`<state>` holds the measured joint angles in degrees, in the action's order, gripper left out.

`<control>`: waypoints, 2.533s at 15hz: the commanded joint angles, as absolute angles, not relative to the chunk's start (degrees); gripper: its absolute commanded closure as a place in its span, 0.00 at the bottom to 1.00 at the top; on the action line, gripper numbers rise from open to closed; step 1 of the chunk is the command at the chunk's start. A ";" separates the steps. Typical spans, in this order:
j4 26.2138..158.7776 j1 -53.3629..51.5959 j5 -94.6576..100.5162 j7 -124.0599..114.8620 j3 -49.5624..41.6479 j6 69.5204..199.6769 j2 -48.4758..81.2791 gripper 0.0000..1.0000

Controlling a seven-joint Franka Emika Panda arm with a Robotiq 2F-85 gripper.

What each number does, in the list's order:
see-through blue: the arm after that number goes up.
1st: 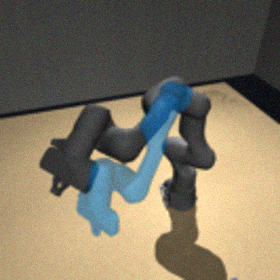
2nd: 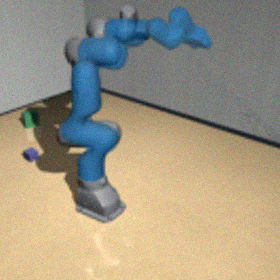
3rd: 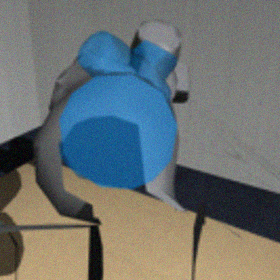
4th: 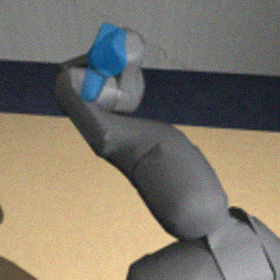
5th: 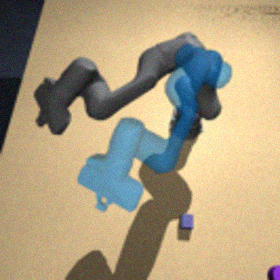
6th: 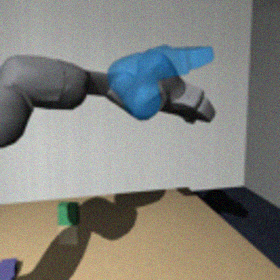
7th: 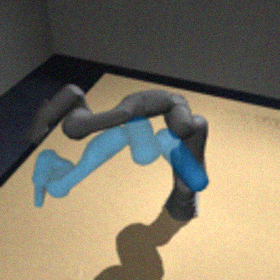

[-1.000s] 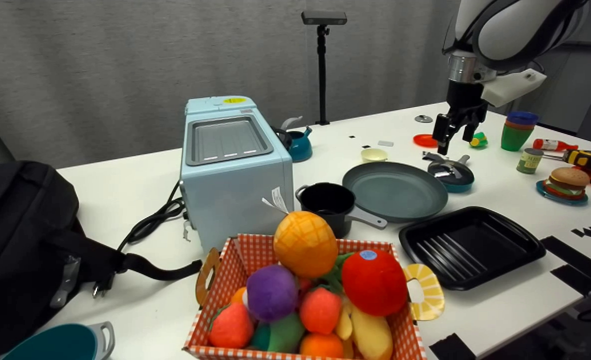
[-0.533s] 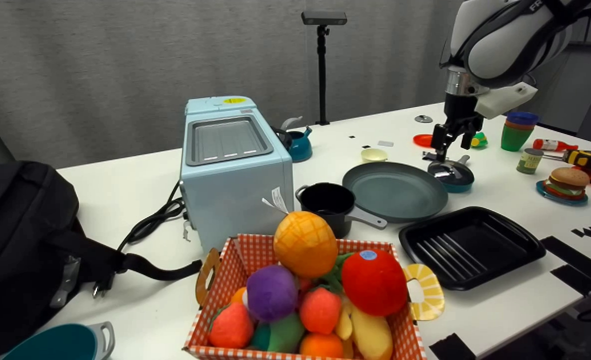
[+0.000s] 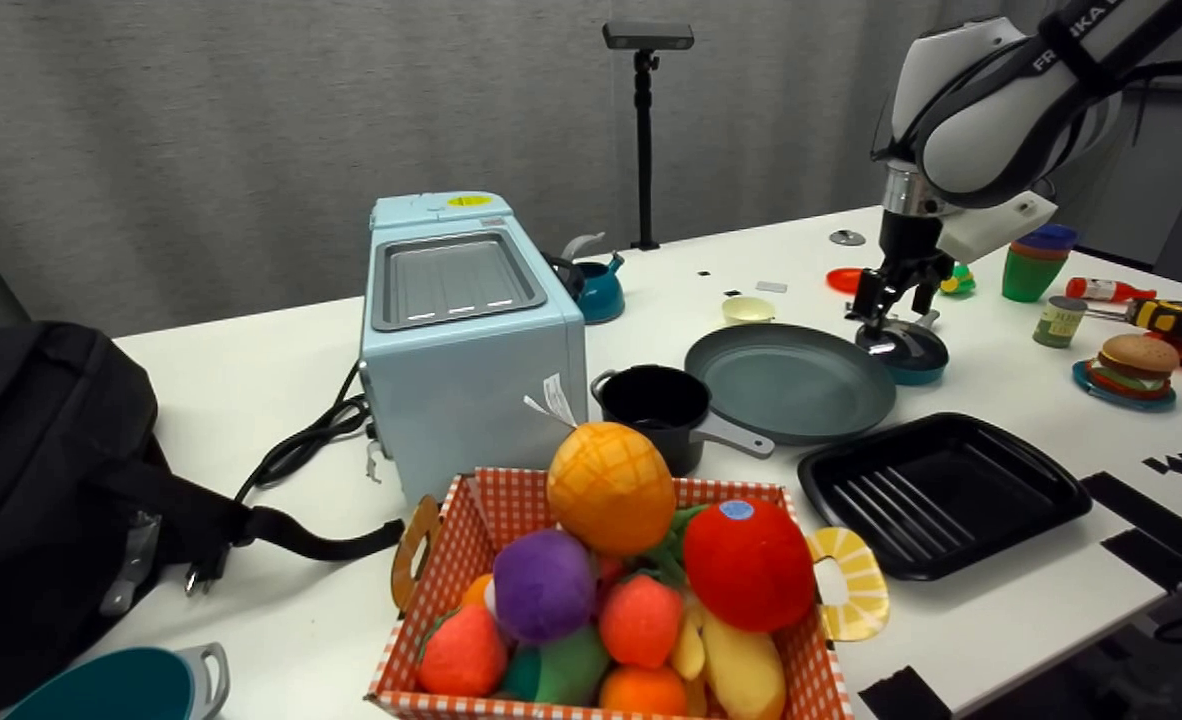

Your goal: Move the lid from the blue pan to the black pot

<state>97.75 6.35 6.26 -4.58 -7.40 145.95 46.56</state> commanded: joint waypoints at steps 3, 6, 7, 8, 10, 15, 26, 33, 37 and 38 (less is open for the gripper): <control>94.51 7.52 4.35 -3.98 -7.26 146.05 49.43 0.14; 94.21 7.92 3.13 -4.40 -7.12 145.20 49.78 0.40; 94.18 7.93 2.83 -4.48 -7.17 145.21 49.90 0.47; 94.13 7.93 2.50 -4.57 -7.21 145.19 50.03 0.56; 93.97 7.84 2.14 -4.73 -7.35 145.13 50.04 0.72; 93.69 7.49 1.91 -5.17 -8.02 143.64 48.85 1.00; 98.36 4.67 4.10 -2.43 -6.83 139.74 36.72 0.96; 101.22 -0.47 4.80 -2.58 -2.80 140.03 32.75 0.96; 102.02 -3.08 4.33 -2.48 -0.25 139.22 32.85 0.96; 102.02 -3.61 4.29 -2.30 0.30 139.10 33.06 0.96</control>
